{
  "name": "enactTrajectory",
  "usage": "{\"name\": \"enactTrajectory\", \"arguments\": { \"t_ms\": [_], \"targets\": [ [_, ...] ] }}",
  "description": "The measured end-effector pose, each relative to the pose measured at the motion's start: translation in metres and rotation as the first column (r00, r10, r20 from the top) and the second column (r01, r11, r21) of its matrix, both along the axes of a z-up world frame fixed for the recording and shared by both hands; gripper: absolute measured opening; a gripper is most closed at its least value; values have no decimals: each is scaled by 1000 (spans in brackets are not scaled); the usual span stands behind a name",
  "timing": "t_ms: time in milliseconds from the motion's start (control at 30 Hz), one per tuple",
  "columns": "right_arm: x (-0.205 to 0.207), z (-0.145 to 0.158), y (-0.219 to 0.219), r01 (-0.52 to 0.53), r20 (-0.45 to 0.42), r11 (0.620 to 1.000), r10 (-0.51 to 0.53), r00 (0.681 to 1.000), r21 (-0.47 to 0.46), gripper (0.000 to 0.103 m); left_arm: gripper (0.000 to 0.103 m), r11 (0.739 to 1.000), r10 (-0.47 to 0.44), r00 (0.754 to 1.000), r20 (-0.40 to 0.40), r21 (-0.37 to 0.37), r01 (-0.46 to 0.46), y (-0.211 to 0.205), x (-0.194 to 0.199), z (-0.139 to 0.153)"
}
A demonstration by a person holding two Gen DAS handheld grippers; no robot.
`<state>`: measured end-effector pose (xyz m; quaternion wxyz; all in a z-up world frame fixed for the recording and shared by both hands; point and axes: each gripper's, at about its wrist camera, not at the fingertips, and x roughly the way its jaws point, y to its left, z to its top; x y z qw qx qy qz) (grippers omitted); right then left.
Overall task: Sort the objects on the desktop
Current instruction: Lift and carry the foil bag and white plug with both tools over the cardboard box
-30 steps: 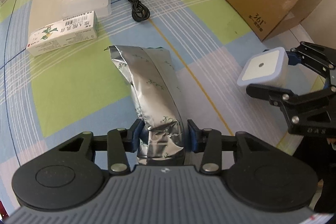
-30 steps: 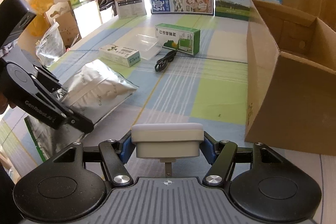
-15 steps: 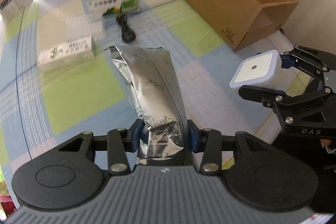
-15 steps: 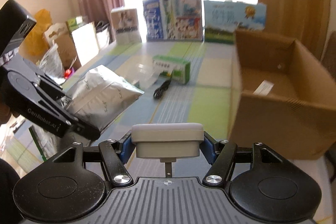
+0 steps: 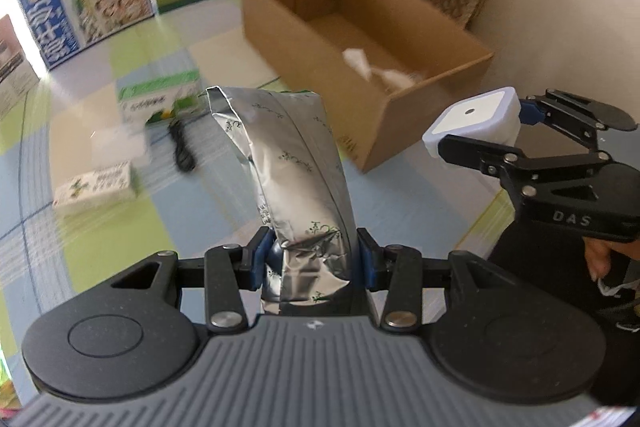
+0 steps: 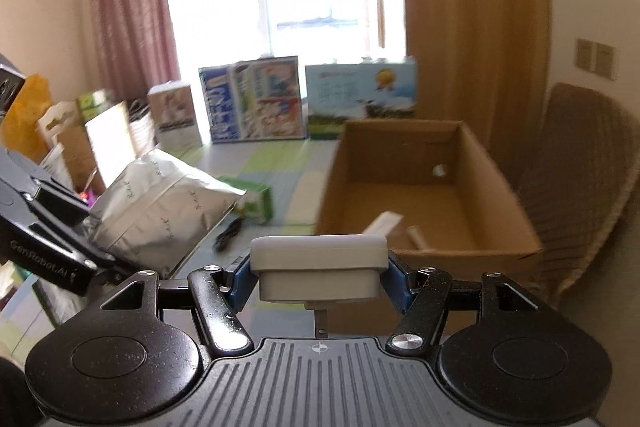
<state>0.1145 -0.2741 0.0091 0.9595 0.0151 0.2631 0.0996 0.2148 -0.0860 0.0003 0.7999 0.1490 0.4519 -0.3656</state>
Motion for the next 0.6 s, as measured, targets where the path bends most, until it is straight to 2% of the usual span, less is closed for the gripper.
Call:
{"name": "enactTrajectory", "arguments": {
  "t_ms": [300, 600],
  "targets": [
    [18, 15, -54, 98, 38, 995, -98, 994, 9, 62, 38, 996, -46, 999, 21, -76, 47, -62, 5, 18],
    [50, 20, -84, 123, 56, 992, -123, 991, 1, 62, 38, 992, -76, 996, 40, -97, 80, -121, 30, 26]
  ]
}}
